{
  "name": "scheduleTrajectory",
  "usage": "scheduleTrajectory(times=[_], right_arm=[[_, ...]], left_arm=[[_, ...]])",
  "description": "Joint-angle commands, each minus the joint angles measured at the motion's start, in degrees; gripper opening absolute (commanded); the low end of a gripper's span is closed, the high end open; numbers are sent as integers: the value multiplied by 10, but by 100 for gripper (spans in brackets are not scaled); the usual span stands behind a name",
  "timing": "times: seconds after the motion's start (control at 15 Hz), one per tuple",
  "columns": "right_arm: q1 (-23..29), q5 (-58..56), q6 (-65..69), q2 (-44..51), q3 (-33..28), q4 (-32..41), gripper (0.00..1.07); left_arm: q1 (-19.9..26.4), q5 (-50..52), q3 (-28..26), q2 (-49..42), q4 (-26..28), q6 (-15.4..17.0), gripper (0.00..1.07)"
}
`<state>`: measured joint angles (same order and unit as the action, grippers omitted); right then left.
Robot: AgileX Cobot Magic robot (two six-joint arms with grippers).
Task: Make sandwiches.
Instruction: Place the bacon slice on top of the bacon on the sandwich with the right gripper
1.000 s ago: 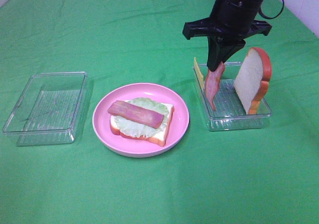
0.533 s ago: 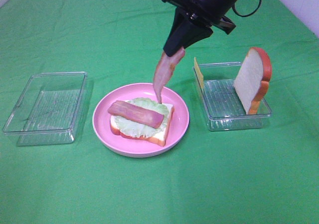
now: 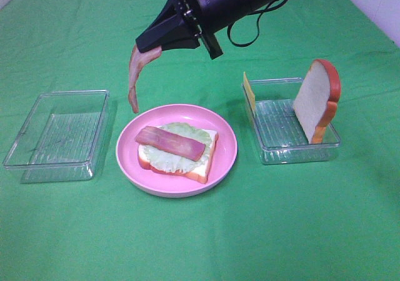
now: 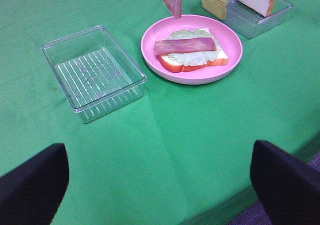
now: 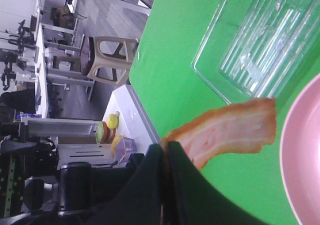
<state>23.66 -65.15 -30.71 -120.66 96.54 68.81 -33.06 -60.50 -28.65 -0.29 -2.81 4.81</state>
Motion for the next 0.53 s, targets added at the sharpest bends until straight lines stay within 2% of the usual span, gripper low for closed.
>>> scheduleTrajectory(times=[0.07, 0.2, 0.33, 0.4, 0.53], right_arm=[[21, 41, -19, -34, 0, 21, 0], [28, 65, -24, -60, 0, 17, 0], [27, 76, -10, -81, 0, -17, 0], [27, 107, 54, -85, 0, -104, 0], [27, 121, 101, -85, 0, -168, 0]], left_arm=[[-2, 6, 1, -11, 1, -1, 92], [-2, 6, 1, -11, 1, -1, 92], [-2, 6, 1, -11, 1, -1, 92], [-2, 6, 1, -11, 1, -1, 92], [-2, 6, 1, -11, 1, -1, 92]])
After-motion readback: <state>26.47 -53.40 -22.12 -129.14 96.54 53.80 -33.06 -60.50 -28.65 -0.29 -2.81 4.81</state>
